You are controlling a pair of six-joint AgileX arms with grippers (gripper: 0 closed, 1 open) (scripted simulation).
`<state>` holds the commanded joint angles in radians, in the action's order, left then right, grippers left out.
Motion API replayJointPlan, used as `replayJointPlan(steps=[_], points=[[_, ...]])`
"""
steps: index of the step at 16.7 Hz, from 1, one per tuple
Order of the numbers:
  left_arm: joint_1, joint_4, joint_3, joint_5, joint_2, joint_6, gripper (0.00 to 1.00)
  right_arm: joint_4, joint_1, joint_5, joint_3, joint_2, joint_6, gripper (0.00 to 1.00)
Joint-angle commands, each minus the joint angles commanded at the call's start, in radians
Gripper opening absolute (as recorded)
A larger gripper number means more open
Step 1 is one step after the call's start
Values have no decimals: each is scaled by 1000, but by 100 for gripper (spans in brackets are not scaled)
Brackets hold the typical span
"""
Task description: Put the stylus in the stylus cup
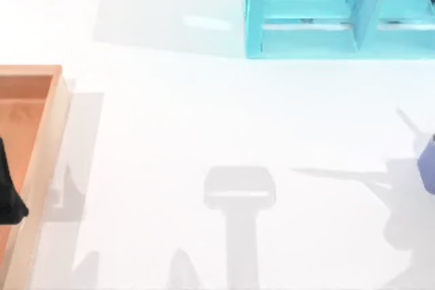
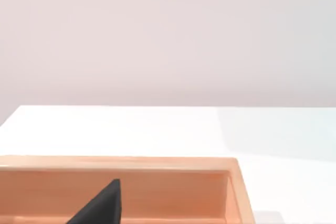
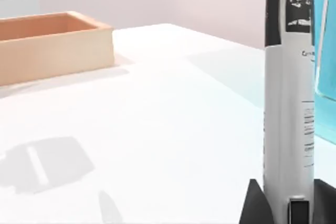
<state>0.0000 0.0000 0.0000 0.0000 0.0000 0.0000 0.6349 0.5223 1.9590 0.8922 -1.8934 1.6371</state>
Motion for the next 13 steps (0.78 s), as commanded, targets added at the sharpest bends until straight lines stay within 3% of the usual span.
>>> replayJointPlan(steps=[11,13], points=[[0,0,0,0,0,0,100,0,0,0,0,0,0,98],[0,0,0,0,0,0,100,0,0,0,0,0,0,100]])
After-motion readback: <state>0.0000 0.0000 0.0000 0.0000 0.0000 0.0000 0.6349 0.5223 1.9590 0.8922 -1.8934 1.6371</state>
